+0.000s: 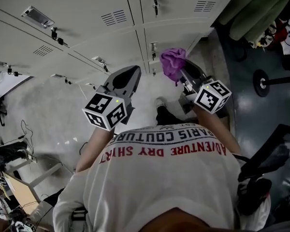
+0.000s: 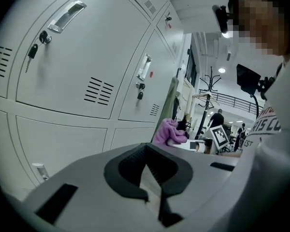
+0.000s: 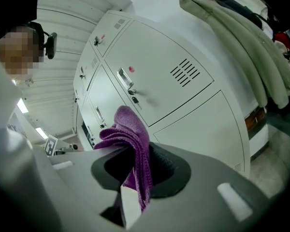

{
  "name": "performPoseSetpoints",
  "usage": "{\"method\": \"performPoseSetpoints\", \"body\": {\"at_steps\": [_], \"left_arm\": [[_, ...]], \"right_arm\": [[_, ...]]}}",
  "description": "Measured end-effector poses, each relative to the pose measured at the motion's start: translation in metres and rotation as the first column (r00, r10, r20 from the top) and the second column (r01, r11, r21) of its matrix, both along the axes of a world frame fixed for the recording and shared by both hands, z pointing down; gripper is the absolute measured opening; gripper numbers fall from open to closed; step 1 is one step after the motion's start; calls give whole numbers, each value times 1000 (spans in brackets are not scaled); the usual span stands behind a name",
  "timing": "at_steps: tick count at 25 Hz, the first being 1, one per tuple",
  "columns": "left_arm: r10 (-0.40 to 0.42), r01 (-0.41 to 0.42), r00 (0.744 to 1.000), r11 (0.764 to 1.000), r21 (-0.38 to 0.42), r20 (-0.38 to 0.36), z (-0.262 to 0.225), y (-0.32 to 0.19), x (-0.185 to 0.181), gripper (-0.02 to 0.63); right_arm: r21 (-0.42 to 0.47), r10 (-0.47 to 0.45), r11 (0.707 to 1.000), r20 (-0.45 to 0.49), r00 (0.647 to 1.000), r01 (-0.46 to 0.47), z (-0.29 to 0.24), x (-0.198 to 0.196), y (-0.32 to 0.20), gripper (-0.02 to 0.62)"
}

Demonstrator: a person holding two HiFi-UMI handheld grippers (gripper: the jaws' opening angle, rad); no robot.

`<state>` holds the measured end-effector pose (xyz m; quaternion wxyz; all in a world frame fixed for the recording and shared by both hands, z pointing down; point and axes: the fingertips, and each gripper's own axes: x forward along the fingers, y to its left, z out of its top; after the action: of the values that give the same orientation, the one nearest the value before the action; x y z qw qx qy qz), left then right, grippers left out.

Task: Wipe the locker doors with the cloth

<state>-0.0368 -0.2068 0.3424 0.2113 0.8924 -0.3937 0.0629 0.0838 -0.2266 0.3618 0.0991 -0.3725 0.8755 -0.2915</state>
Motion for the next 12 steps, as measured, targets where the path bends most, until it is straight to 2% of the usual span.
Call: {"method": "performPoseSetpoints", "body": {"at_steps": [7, 12], "left_arm": [[-50, 50, 999, 999, -5, 12, 2, -13, -18, 0], [-90, 90, 996, 996, -19, 25, 7, -21, -32, 0]], "right_arm": [[48, -30, 998, -10, 999, 31, 3, -20, -36, 77], [67, -20, 998, -41, 999, 23, 27, -35, -69, 77]]}}
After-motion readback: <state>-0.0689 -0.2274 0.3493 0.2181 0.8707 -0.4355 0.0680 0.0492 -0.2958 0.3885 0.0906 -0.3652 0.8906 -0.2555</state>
